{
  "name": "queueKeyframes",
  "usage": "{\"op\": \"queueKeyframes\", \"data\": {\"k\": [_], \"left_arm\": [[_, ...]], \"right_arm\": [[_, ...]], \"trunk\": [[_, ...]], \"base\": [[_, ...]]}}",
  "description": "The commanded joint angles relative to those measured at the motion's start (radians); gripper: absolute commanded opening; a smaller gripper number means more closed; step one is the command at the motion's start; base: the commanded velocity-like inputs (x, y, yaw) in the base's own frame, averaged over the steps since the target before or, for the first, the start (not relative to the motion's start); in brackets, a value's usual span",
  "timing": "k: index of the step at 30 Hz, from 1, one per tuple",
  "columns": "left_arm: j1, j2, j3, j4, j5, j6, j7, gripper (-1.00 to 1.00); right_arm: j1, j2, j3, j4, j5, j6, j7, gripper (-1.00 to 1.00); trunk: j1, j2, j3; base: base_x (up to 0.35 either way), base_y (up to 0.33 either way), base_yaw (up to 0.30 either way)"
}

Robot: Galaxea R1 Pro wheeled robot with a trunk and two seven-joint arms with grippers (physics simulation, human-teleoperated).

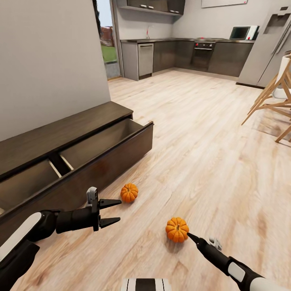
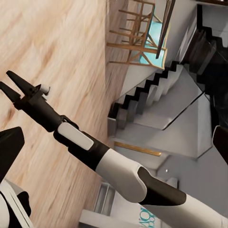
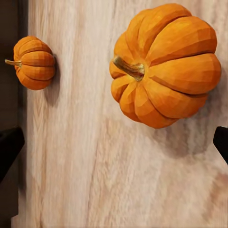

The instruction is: Place each of the two pumpkins and all three candles from the living room inside a cabinet in the living room (use any cabinet), then make sure every cabinet is closed, and position the cauldron so it is next to a table in the living room.

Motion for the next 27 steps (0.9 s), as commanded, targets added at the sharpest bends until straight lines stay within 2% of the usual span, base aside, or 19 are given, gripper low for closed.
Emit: {"op": "queueKeyframes", "data": {"k": [1, 12, 19, 27], "left_arm": [[-0.001, 0.001, -0.001, 0.0, 0.011, 0.0, 0.009, 1.0], [-0.001, 0.001, -0.003, 0.0, 0.01, 0.0, 0.009, 1.0], [-0.001, 0.001, -0.004, 0.0, 0.01, 0.0, 0.009, 1.0], [-0.001, 0.001, -0.004, 0.0, 0.01, 0.0, 0.009, 1.0]], "right_arm": [[0.0, 0.0, 0.005, 0.001, -0.012, 0.009, 0.004, 1.0], [0.0, 0.002, 0.004, 0.007, -0.014, 0.009, -0.004, 1.0], [0.0, 0.003, 0.004, 0.008, -0.015, 0.01, -0.01, 1.0], [0.0, 0.003, 0.001, 0.009, -0.017, 0.017, -0.128, 1.0]], "trunk": [[0.0, 0.0, -0.001], [0.0, 0.0, -0.001], [0.0, 0.0, -0.001], [0.0, 0.0, -0.001]], "base": [[0.13, 0.0, 0.0], [0.166, 0.0, 0.0], [0.067, 0.0, 0.0], [0.063, 0.0, 0.0]]}}
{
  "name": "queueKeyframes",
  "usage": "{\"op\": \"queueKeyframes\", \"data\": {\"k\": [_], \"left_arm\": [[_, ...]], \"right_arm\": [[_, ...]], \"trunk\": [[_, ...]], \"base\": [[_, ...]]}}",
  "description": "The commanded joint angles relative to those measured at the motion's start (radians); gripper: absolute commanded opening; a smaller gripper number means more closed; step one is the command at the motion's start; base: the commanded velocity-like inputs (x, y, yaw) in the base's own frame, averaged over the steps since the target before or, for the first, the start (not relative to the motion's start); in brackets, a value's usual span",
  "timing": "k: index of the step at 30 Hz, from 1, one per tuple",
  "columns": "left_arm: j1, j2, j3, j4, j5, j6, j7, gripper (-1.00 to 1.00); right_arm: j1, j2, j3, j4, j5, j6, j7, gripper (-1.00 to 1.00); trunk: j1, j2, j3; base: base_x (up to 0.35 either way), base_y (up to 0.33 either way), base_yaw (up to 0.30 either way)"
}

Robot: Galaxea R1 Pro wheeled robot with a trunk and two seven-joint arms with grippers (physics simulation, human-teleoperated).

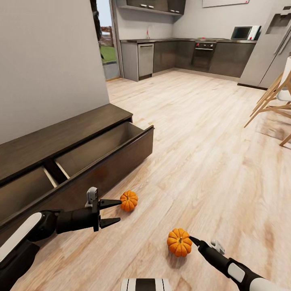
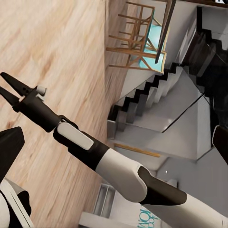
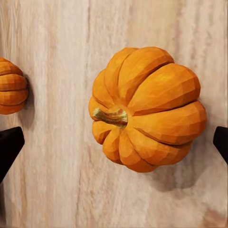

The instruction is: Place each of the two pumpkins and all three candles from the living room inside a cabinet in the living room (use any cabinet), then make sure every cabinet is closed, and position the cauldron so it is next to a table in the living room.

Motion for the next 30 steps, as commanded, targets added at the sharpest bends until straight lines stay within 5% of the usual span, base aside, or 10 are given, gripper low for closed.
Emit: {"op": "queueKeyframes", "data": {"k": [1, 30], "left_arm": [[-0.001, 0.001, -0.001, 0.0, 0.011, 0.0, 0.009, 1.0], [-0.001, 0.001, -0.001, 0.001, 0.011, 0.0, 0.009, 1.0]], "right_arm": [[0.0, 0.0, 0.005, 0.0, -0.011, 0.009, -0.004, 1.0], [0.0, 0.0, 0.005, -0.001, -0.009, 0.013, -0.03, 1.0]], "trunk": [[0.0, 0.0, -0.001], [0.0, 0.0, -0.001]], "base": [[0.008, 0.0, 0.0], [0.038, 0.027, 0.0]]}}
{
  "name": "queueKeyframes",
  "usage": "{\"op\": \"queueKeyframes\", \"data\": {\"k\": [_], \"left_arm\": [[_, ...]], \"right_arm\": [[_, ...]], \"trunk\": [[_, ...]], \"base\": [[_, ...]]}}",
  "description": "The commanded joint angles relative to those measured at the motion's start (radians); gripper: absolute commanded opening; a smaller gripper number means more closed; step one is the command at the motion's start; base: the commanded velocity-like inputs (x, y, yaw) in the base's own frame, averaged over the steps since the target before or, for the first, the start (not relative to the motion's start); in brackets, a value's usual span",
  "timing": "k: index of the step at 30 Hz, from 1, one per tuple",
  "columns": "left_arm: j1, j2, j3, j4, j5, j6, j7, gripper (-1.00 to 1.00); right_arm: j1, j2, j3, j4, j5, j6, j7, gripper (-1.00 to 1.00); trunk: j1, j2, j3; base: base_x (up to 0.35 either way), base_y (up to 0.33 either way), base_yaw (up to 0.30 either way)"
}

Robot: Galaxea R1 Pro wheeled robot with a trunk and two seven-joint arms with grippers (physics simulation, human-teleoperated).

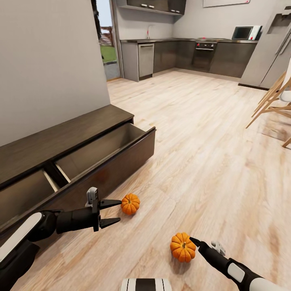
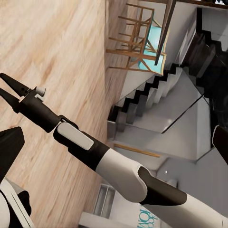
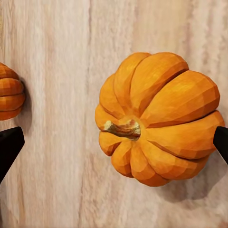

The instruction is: Place each of the two pumpkins and all three candles from the living room inside a cabinet in the living room (use any cabinet), then make sure every cabinet is closed, and position the cauldron so it is next to a table in the living room.

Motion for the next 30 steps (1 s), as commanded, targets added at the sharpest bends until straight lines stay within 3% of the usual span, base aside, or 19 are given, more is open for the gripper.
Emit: {"op": "queueKeyframes", "data": {"k": [1, 8, 30], "left_arm": [[-0.001, 0.001, -0.001, 0.0, 0.011, 0.0, 0.009, 1.0], [-0.001, 0.001, 0.004, 0.0, 0.011, 0.0, 0.009, 1.0], [-0.001, 0.001, 0.005, -0.001, 0.011, 0.0, 0.009, 1.0]], "right_arm": [[0.0, 0.0, 0.005, 0.0, -0.011, 0.007, 0.002, 1.0], [0.0, 0.0, 0.005, 0.0, -0.011, 0.007, -0.003, 1.0], [0.0, 0.0, 0.006, 0.0, -0.01, 0.003, -0.004, 1.0]], "trunk": [[0.0, 0.0, -0.001], [0.0, 0.0, -0.001], [0.01, -0.005, -0.086]], "base": [[0.004, 0.004, 0.0], [0.001, 0.001, 0.0], [0.0, 0.0, 0.0]]}}
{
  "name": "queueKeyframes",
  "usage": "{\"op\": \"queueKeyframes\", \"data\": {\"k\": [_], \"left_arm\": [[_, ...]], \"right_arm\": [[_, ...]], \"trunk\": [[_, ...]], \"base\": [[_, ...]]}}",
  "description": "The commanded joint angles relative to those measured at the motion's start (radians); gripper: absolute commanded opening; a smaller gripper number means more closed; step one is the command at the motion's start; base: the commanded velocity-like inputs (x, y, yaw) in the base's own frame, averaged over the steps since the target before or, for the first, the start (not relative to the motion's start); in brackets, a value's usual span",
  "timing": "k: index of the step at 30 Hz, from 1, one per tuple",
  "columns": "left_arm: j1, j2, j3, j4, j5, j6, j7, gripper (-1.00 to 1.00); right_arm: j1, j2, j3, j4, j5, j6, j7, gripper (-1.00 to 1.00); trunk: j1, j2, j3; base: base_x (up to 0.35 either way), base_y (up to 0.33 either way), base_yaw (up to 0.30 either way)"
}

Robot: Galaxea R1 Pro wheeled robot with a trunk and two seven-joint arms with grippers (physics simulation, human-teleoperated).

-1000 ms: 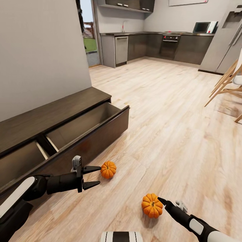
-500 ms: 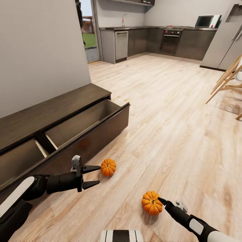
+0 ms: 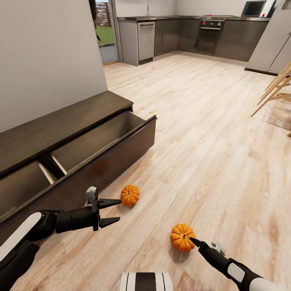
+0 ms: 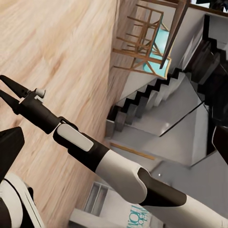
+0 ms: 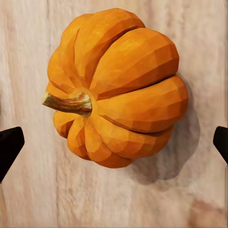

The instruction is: Place each of the two pumpkins and all three candles from the living room inside a cabinet in the living room (use any cabinet), then make sure every cabinet is closed, and position the cauldron so it is next to a table in the living room.

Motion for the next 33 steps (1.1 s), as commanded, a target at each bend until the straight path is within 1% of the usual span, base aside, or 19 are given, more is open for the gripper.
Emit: {"op": "queueKeyframes", "data": {"k": [1, 10, 23, 33], "left_arm": [[-0.001, 0.001, -0.001, 0.0, 0.011, 0.0, 0.009, 1.0], [-0.001, 0.001, -0.003, 0.0, 0.011, 0.0, 0.009, 1.0], [-0.001, 0.001, -0.007, -0.002, 0.011, 0.0, 0.009, 1.0], [-0.001, 0.001, -0.007, -0.001, 0.011, 0.0, 0.009, 1.0]], "right_arm": [[0.0, 0.0, 0.005, 0.0, -0.01, 0.007, 0.002, 1.0], [0.0, -0.001, 0.005, 0.0, -0.01, 0.007, 0.002, 1.0], [0.0, -0.006, 0.005, 0.0, -0.014, 0.005, 0.009, 1.0], [0.0, -0.008, 0.003, 0.0, -0.014, 0.007, 0.007, 1.0]], "trunk": [[0.0, -0.001, -0.005], [0.004, -0.003, -0.039], [0.004, -0.003, -0.039], [0.004, -0.003, -0.039]], "base": [[0.0, 0.0, 0.0], [0.0, 0.0, 0.0], [0.005, -0.002, 0.0], [0.04, -0.056, 0.0]]}}
